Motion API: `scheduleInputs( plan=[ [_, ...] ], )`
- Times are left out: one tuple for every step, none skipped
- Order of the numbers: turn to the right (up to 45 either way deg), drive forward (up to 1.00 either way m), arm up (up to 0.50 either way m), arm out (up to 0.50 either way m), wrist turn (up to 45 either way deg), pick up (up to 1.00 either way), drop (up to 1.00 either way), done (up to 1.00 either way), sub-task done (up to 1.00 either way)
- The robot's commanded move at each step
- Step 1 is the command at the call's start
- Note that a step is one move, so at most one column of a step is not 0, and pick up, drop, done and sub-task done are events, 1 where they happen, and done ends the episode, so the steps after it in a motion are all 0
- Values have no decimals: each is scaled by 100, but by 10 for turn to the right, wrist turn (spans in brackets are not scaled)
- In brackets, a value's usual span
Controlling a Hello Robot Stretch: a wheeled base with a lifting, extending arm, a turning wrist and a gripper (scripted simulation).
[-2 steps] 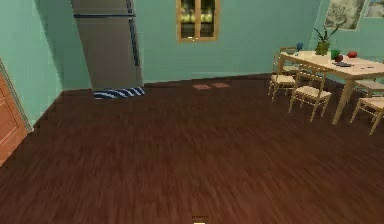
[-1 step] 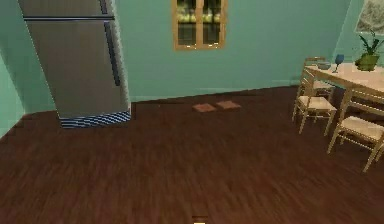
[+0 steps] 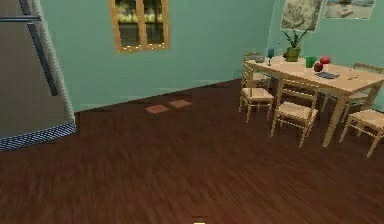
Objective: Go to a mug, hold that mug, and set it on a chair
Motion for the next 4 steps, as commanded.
scheduleInputs(
  plan=[
    [0,5,0,0,0,0,0,0,0],
    [210,0,0,0,0,0,0,0,0],
    [0,100,0,0,0,0,0,0,0],
    [0,70,0,0,0,0,0,0,0]
  ],
)
